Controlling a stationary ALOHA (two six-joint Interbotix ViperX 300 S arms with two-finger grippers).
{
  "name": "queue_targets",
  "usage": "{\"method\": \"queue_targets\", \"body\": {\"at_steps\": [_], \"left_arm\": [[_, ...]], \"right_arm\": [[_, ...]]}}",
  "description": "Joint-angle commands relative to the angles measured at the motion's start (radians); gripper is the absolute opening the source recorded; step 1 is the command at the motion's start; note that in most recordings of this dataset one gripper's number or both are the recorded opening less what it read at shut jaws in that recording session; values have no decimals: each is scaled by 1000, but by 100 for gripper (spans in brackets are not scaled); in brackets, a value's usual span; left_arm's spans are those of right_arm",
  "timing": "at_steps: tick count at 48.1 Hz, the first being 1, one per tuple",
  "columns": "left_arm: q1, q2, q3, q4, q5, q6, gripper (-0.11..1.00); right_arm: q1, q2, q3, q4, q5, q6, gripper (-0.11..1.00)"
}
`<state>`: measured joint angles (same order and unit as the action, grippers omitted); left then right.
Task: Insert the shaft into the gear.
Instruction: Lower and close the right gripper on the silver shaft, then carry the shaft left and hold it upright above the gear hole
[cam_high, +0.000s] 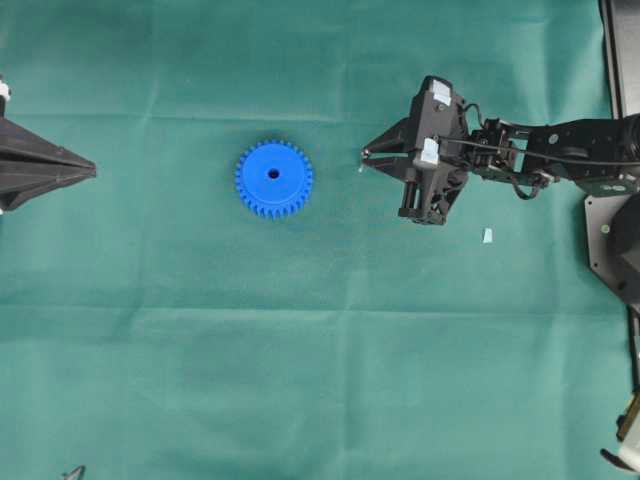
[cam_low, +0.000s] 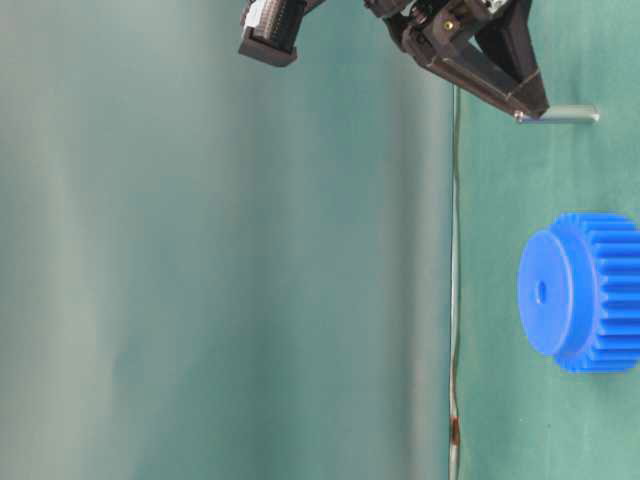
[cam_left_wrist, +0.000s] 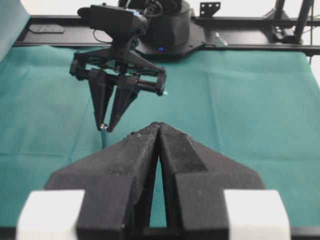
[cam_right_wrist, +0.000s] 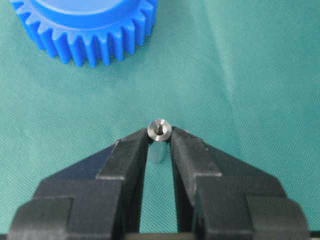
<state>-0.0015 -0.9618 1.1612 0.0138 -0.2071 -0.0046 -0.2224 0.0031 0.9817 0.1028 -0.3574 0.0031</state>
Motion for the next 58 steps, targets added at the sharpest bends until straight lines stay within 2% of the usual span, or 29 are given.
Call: {"method": "queue_targets", "body": {"at_steps": [1, 11, 30, 46, 58], "left_arm": [[3, 6, -25, 3, -5, 2, 0], [3, 6, -25, 3, -6, 2, 0], [3, 6, -25, 3, -5, 0, 0], [3, 6, -25, 3, -5, 2, 0], [3, 6, -25, 3, -5, 2, 0]], "right_arm": [[0, -11, -14, -2, 6, 3, 17], [-2, -48, -17, -2, 35, 2, 17], [-8, -235, -41, -8, 210, -5, 17], [-2, -213, -66, -5, 199, 8, 17], [38, -106, -190, -5, 204, 8, 17]]}}
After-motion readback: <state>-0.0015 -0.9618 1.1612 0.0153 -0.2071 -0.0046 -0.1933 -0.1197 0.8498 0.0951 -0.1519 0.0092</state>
